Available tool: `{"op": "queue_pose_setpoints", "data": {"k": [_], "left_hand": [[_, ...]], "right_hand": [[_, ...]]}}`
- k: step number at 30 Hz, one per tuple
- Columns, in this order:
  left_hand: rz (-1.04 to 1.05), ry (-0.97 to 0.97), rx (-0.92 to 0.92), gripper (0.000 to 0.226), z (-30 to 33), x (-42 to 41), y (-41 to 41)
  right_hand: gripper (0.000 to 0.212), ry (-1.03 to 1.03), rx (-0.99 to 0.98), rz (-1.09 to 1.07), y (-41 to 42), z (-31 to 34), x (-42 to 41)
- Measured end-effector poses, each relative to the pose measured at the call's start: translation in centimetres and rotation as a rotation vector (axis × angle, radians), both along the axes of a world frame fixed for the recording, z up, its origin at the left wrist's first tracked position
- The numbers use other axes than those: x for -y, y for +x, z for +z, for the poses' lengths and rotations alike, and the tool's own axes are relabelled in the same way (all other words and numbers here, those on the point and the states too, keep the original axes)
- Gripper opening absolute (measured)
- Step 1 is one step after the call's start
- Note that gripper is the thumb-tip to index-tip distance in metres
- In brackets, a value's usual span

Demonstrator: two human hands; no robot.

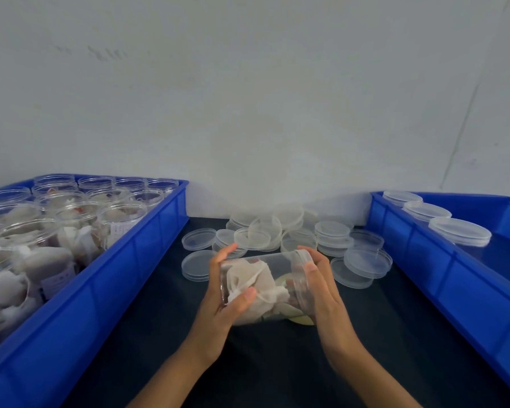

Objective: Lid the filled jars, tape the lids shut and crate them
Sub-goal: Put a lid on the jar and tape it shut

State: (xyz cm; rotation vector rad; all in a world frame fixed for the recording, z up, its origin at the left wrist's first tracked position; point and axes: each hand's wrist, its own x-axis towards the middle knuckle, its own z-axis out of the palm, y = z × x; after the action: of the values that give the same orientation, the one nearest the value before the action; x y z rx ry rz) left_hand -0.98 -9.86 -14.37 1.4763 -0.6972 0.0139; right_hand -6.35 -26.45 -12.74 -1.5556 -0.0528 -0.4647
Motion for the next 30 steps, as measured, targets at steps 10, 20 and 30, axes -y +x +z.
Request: {"op": "queue_pose_setpoints", "data": {"k": [10,20,30], "left_hand": [[-0.24,0.026,-0.571,0.05,1.6,-0.3,-0.2],[-0.098,-0.026,-0.298,0.063,0.2,0.3,-0.3],[-0.049,-0.02,-0.132,0.062,0.7,0.2,0.0]], "right_hand": [[0.044,-0.379,0.267,-0.105,-0.4,-0.2,1.0],[0.043,-0.091,0.129,-0.096,-0.5,0.5,-0.4],[0.07,-0.064,-0.016,0.088,-0.9,0.3,0.5]]}}
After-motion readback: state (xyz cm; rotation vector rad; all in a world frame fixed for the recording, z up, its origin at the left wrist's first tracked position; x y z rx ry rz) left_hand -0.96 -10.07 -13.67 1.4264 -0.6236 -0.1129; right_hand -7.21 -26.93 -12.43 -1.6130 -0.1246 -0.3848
